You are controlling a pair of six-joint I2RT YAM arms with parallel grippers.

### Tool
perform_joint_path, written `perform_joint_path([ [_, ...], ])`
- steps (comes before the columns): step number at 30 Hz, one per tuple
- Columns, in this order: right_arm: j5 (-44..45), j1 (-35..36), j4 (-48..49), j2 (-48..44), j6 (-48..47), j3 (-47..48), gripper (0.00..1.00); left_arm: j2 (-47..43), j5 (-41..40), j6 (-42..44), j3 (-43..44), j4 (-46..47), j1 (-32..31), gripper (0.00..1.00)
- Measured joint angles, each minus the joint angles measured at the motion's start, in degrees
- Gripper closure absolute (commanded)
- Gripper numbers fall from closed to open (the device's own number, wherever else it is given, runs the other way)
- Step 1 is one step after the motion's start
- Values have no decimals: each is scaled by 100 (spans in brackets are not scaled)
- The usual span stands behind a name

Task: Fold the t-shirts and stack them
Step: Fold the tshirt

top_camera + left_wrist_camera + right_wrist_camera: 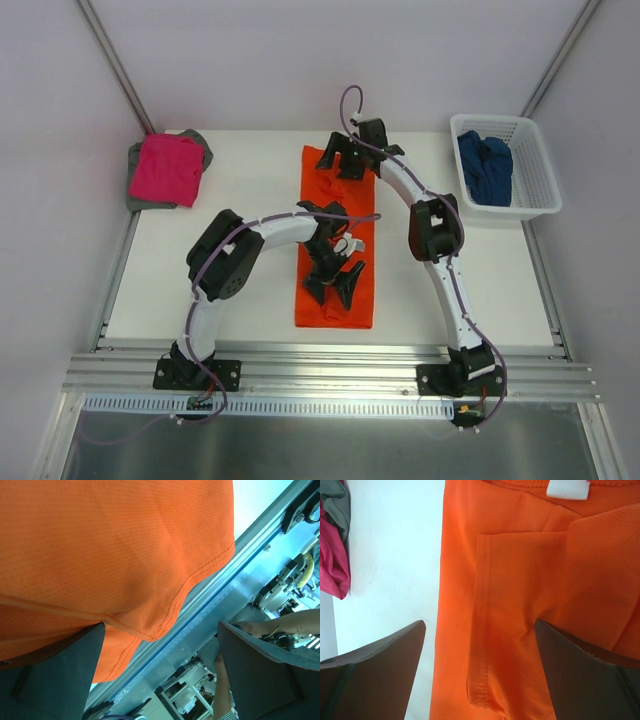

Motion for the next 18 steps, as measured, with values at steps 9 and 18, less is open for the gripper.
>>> perform_joint_path([
  [9,-52,20,57,-7,2,-50,4,-57,-114,-15,-24,70,-131,1],
  [18,837,0,243,-1711,-699,-2188,4,-1241,-2365,299,-433,175,-76,1],
])
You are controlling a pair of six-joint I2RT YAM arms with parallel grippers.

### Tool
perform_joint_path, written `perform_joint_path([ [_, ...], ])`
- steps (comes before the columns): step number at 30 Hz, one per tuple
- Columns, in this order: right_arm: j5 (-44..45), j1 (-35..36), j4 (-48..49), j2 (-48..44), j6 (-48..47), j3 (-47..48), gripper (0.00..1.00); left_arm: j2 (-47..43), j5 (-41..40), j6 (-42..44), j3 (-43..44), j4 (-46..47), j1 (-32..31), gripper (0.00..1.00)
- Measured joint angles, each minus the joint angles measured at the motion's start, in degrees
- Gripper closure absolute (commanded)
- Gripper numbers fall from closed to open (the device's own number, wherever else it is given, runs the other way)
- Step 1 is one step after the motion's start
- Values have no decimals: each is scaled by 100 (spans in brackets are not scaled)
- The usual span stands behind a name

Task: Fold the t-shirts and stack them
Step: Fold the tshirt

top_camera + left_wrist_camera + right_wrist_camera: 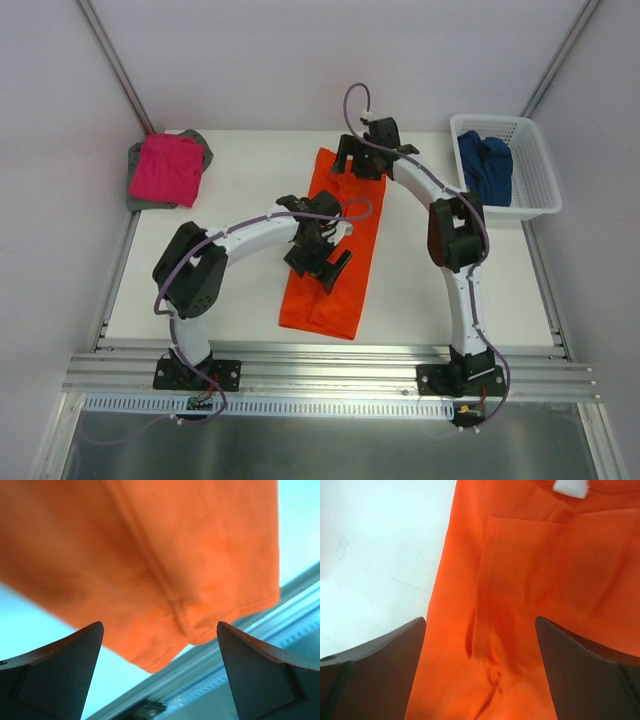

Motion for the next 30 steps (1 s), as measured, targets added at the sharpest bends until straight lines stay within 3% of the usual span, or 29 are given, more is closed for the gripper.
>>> perform_joint_path([
  [6,243,-76,-170,-1043,-317,-365,4,-280,-793,293,109,96,293,1],
  [12,39,-175,-358,-1283,-293,-234,4,-284,-793,356,44,94,457,1],
  [30,-586,-184,-560,81,236,-85,4,-105,341,269,-203,70,625,3],
])
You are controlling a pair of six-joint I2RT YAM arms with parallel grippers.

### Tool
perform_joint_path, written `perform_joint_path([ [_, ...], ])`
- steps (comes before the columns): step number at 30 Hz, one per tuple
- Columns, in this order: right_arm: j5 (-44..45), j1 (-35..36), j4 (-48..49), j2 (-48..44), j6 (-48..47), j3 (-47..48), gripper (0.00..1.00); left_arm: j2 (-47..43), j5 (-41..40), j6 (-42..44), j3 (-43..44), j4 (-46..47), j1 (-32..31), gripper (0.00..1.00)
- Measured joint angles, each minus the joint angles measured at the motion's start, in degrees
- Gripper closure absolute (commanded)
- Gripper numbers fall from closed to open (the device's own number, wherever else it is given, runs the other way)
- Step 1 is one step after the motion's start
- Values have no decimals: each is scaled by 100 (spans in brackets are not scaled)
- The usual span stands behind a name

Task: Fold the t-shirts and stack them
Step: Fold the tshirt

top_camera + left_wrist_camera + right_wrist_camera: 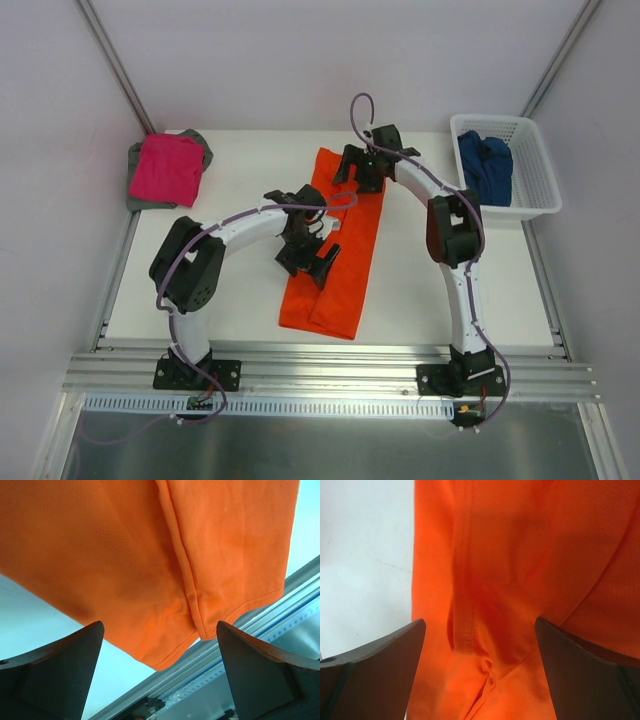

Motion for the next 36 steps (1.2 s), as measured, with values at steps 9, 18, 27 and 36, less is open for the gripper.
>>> perform_joint_path([
  [9,-192,-7,11,531,188,673,4,562,417,-85,46,-42,57,4],
  [18,-354,-13,50,804,308,1019,4,828,671,-219,352,-155,68,4],
  [27,-402,-44,155,807,321,994,4,809,544,-251,382,-157,28,1],
  [36,332,-42,175,-234,-155,-103,4,-212,-960,-103,214,-103,46,1],
])
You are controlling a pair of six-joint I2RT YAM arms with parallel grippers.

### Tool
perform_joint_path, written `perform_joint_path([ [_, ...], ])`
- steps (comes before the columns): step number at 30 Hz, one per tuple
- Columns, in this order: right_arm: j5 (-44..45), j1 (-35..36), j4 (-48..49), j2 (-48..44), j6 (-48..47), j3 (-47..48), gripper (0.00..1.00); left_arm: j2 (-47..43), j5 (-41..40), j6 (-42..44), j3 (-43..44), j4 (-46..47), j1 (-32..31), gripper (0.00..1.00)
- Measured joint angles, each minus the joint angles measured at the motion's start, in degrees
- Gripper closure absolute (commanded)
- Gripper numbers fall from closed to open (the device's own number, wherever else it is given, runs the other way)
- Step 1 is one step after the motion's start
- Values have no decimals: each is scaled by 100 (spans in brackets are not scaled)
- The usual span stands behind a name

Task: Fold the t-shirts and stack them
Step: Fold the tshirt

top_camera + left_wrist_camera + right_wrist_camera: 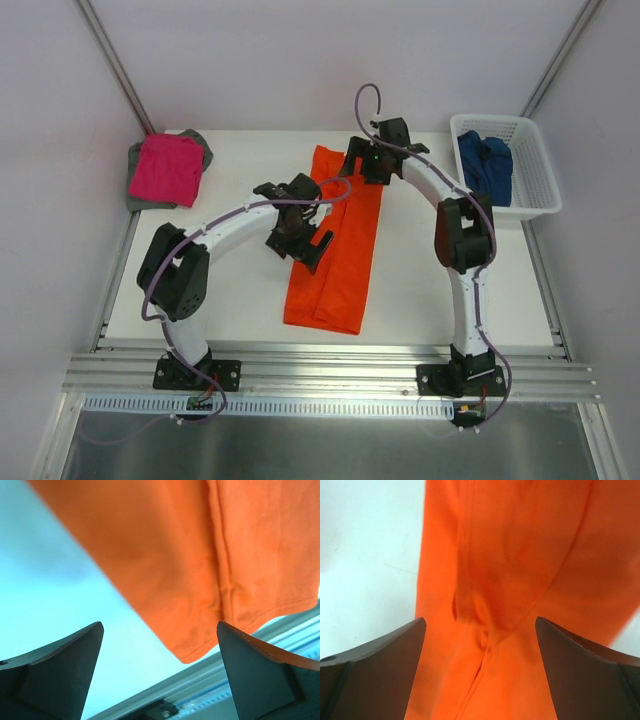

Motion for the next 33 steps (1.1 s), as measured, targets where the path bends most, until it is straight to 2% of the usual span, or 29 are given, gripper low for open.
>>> perform_joint_path([
  [6,243,2,-225,-1394,-205,-763,4,-457,-409,208,-111,72,358,2],
  [12,9,85,-573,-3233,-168,-2581,1,-973,-197,258,-1058,96,966,14],
  [15,-221,227,-726,-3834,-81,-3657,1,-1202,20,374,-1449,59,1003,18],
  [18,-326,509,-944,-4168,-55,-4656,1,-1377,337,492,-1764,9,992,19],
  [23,-286,1202,-1209,-4811,17,-5976,6,-1443,796,507,-1993,-50,994,22],
  [26,-243,1493,-1309,-5084,33,-6194,8,-1386,1097,494,-1993,-46,994,24],
  [30,-291,1716,-1252,-5134,116,-6260,18,-966,1373,487,-1906,-55,994,26],
  [33,-361,1794,-1200,-5112,227,-6391,18,-686,1554,483,-1884,-50,994,26],
])
